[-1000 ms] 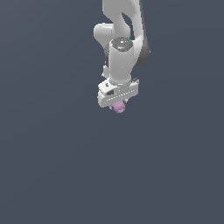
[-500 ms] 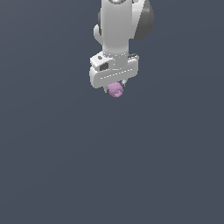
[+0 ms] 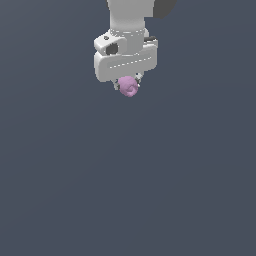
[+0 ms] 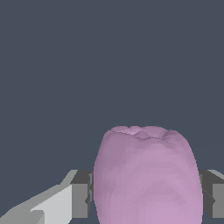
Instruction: Pick up the object and move it to a goal position.
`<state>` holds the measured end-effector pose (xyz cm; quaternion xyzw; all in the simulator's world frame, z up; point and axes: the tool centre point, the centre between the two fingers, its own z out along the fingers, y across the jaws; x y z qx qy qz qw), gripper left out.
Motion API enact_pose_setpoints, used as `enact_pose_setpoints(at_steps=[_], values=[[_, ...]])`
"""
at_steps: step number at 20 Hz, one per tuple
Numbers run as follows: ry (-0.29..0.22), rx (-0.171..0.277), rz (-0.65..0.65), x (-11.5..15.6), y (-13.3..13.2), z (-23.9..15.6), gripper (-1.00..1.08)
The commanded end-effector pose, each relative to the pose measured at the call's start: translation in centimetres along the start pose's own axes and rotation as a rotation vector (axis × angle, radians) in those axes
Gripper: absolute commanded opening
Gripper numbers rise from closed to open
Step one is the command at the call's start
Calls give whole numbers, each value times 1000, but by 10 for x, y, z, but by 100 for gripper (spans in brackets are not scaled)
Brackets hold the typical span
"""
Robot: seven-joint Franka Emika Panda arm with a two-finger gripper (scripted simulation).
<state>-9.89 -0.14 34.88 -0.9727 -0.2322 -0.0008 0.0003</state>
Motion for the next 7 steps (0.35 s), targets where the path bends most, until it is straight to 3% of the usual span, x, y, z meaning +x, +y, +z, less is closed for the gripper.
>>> enact_pose_setpoints(at_steps=[1,7], values=[[-1,0,0,-1,2,-10,-100],[-1,0,0,-1,4,-19,-100]])
